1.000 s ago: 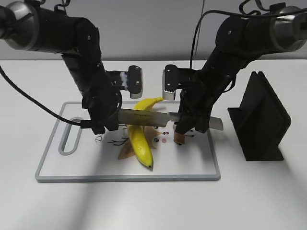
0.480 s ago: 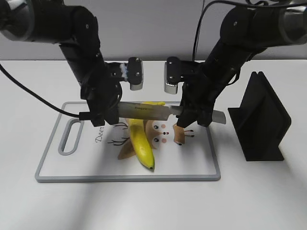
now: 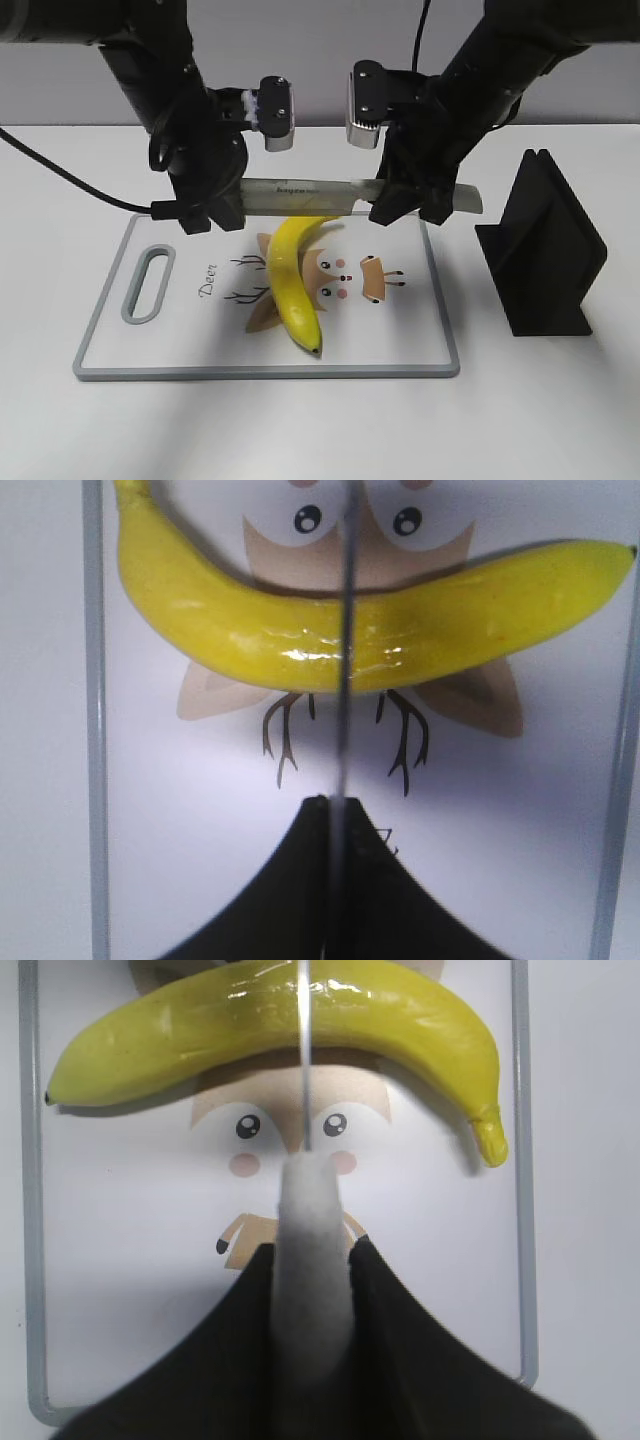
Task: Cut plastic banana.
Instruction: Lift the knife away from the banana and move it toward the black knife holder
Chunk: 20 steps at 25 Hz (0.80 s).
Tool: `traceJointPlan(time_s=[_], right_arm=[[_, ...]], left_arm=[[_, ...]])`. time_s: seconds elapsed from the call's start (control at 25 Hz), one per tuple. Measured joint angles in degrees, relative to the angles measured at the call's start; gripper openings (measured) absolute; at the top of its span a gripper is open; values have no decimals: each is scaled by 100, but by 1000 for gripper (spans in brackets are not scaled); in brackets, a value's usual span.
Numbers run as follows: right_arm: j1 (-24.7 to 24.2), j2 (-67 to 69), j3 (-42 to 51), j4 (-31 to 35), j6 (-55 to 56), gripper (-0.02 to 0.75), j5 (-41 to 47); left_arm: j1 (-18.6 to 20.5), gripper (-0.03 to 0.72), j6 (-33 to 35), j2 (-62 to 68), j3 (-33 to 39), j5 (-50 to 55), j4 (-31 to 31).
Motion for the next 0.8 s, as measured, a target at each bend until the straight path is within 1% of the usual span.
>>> traceJointPlan(time_s=[0.2, 0.4, 0.8], right_arm=[[0, -10, -270, -23, 58, 168, 299], [0, -59, -317, -40, 96, 168, 438], [0, -198, -327, -78, 124, 167, 481]], left_arm=[[1, -10, 0, -159, 0, 100, 32], [1, -10, 0, -259, 0, 169, 31], [1, -8, 0, -321, -31, 219, 15]])
